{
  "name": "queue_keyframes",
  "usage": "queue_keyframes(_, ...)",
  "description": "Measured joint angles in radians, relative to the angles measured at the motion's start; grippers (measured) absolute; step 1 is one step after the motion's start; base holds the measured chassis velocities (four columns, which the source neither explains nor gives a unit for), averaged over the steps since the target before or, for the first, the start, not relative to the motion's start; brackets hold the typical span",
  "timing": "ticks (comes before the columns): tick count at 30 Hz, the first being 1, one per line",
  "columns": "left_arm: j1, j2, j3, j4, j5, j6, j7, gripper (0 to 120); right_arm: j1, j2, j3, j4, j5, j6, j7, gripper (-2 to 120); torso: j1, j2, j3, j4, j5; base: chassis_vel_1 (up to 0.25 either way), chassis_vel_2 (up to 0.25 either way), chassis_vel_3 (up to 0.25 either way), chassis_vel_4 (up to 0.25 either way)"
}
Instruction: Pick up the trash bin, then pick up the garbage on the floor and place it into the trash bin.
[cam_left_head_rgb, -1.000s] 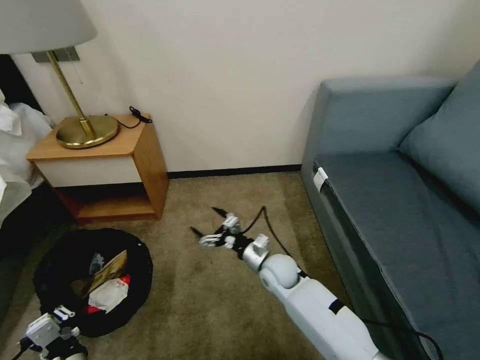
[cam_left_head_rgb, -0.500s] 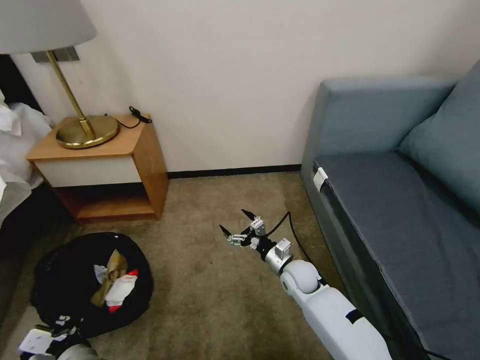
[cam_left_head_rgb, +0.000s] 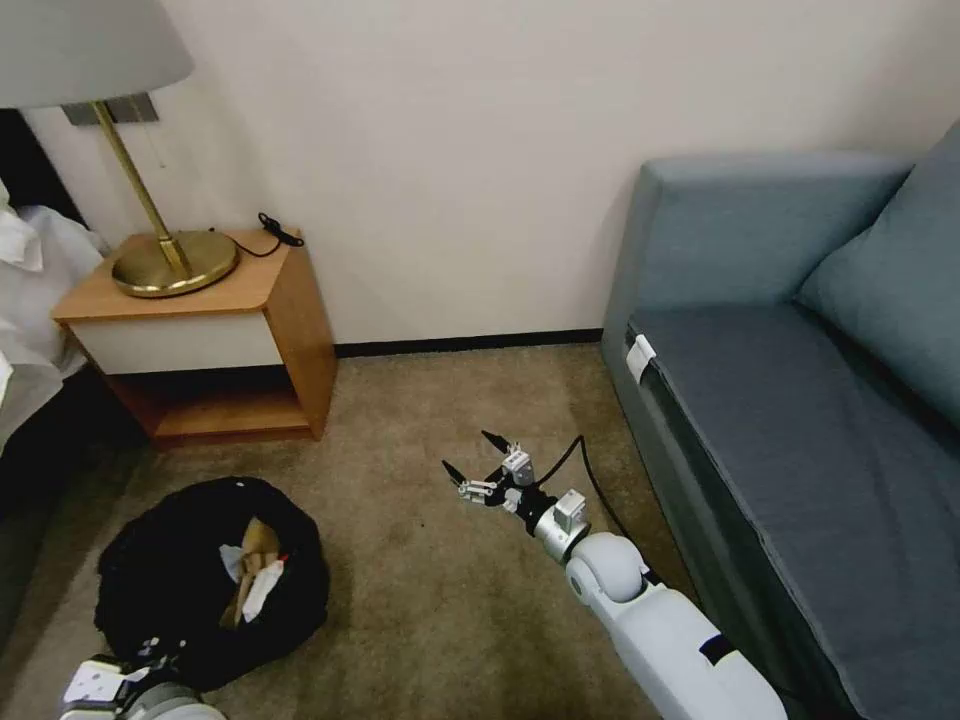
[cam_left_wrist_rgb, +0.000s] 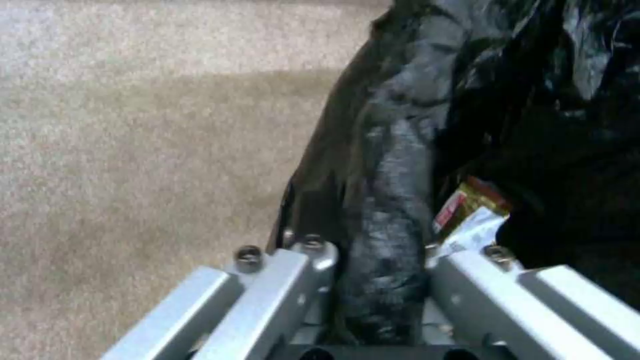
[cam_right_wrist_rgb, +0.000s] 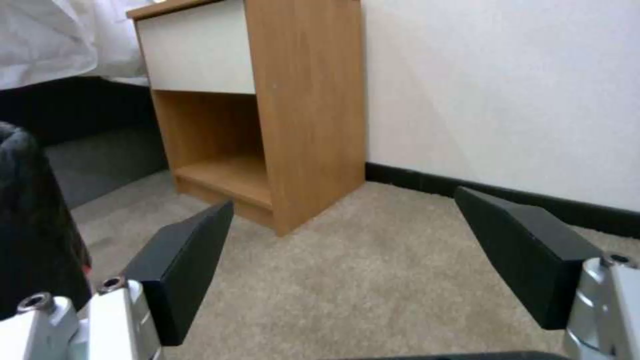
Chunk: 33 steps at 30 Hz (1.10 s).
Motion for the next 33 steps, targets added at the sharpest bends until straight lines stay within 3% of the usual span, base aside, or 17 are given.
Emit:
queue_keyframes(9,0.005,0.008,-0.01,-0.008,0.013,0.026,0.025,44,0.0,-0.006,-0.001,-0.012,0.001,0.003,-0.001,90,0.0,0.0,0.0,-0.0001,-0.0003,0.0,0.0,0.0,0.0)
queue_keyframes(16,0.02,0.013,-0.012,-0.018,0.194,-0.008,0.121,71,0.013,-0.007,-0.002,-0.009,0.018,-0.007,0.018,100,0.0,0.0,0.0,0.0,-0.0003,0.0,0.0,0.0,0.0)
queue_keyframes(19,0.022,0.029,-0.017,0.001,0.349,-0.078,0.18,82,0.018,-0.006,-0.002,-0.005,0.027,-0.007,0.04,100,0.0,0.0,0.0,0.0,-0.0002,0.0,0.0,0.0,0.0)
queue_keyframes(20,0.022,0.029,-0.017,0.001,0.349,-0.078,0.18,82,0.018,-0.006,-0.002,-0.005,0.027,-0.007,0.04,100,0.0,0.0,0.0,0.0,-0.0002,0.0,0.0,0.0,0.0)
queue_keyframes(21,0.024,0.038,-0.024,0.021,0.462,-0.144,0.228,88,0.019,-0.006,0.001,-0.002,0.029,-0.006,0.044,100,0.0,0.0,0.0,0.0001,-0.0003,0.0,0.0,0.0,0.0)
queue_keyframes(23,0.031,0.055,-0.03,0.035,0.582,-0.219,0.288,95,0.019,-0.005,0.01,0.001,0.028,-0.001,0.049,100,0.0,0.0,0.0,0.0001,-0.0003,0.0,0.0,0.0,0.0)
queue_keyframes(24,0.031,0.055,-0.03,0.035,0.582,-0.219,0.288,95,0.019,-0.005,0.01,0.001,0.028,-0.001,0.049,100,0.0,0.0,0.0,0.0001,-0.0003,0.0,0.0,0.0,0.0)
queue_keyframes(26,0.042,0.079,-0.031,0.038,0.659,-0.314,0.369,100,0.013,-0.006,0.018,0.013,0.021,0.004,0.09,100,0.0,0.0,0.0,0.0001,-0.0002,0.0,0.0,0.0,0.0)
queue_keyframes(27,0.042,0.079,-0.031,0.038,0.659,-0.314,0.369,100,0.013,-0.006,0.018,0.013,0.021,0.004,0.09,100,0.0,0.0,0.0,0.0001,-0.0002,0.0,0.0,0.0,0.0)
queue_keyframes(29,0.042,0.091,-0.031,0.043,0.746,-0.38,0.427,100,-0.001,-0.01,0.021,0.047,0.018,0.001,0.169,100,0.0,0.0,0.0,0.0001,-0.0004,0.0,0.0,0.0,0.0)
queue_keyframes(33,0.037,0.101,-0.014,0.037,0.84,-0.392,0.464,100,-0.034,-0.013,0.029,0.117,0.022,-0.019,0.27,100,0.0,0.0,0.0,0.0,-0.0003,0.0,0.0,0.0,0.0)
